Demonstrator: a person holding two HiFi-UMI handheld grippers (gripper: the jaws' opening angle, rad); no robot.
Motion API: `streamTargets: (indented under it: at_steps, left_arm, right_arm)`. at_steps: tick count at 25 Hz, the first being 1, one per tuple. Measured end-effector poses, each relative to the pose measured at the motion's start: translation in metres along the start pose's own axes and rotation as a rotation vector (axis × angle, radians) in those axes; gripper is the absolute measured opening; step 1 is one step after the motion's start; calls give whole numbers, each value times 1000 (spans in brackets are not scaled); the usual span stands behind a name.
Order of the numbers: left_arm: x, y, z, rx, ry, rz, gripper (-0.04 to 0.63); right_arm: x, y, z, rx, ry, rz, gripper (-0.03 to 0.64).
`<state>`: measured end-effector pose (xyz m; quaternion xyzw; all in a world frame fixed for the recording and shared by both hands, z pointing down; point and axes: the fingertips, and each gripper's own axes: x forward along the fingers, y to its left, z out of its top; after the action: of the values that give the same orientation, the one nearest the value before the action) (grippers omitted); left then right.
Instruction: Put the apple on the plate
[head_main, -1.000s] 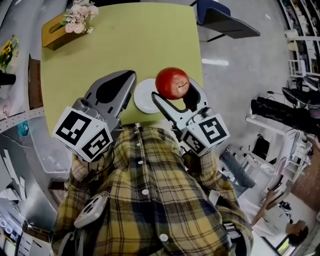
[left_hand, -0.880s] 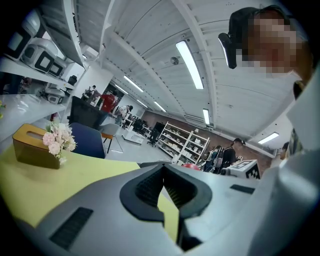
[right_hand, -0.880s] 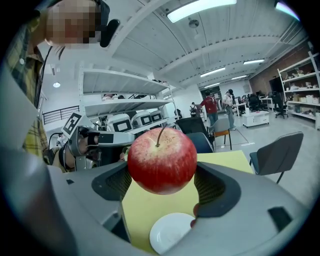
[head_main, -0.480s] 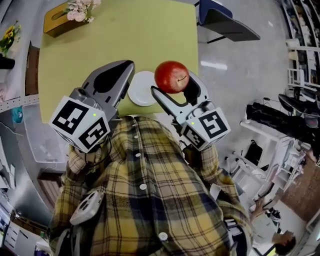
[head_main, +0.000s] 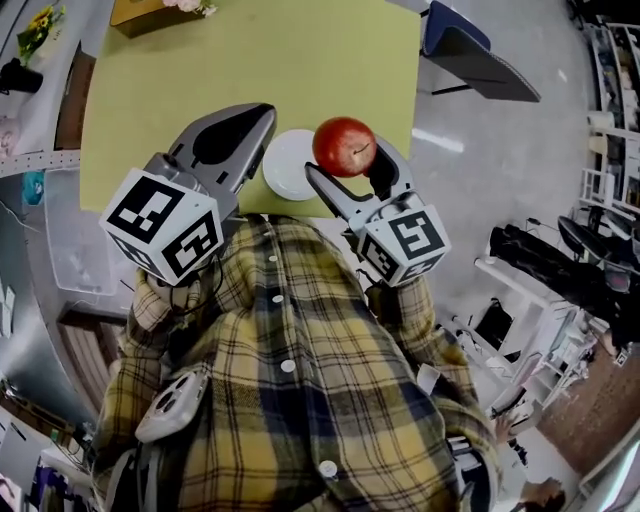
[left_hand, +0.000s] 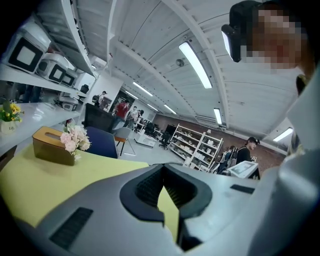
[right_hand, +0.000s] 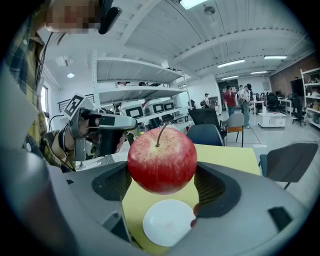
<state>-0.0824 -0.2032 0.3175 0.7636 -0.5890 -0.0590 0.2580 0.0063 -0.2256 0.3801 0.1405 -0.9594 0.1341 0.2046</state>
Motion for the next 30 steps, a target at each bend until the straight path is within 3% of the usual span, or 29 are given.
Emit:
streamTargets:
  at_steps: [22, 30]
  left_arm:
    - [-3, 10, -78, -53, 113, 89, 6]
    - [-13, 8, -94, -66, 128, 116, 6]
  right_arm:
    - [46, -7, -130, 30, 199, 30, 383]
    - [56, -5, -161, 10, 221, 30, 383]
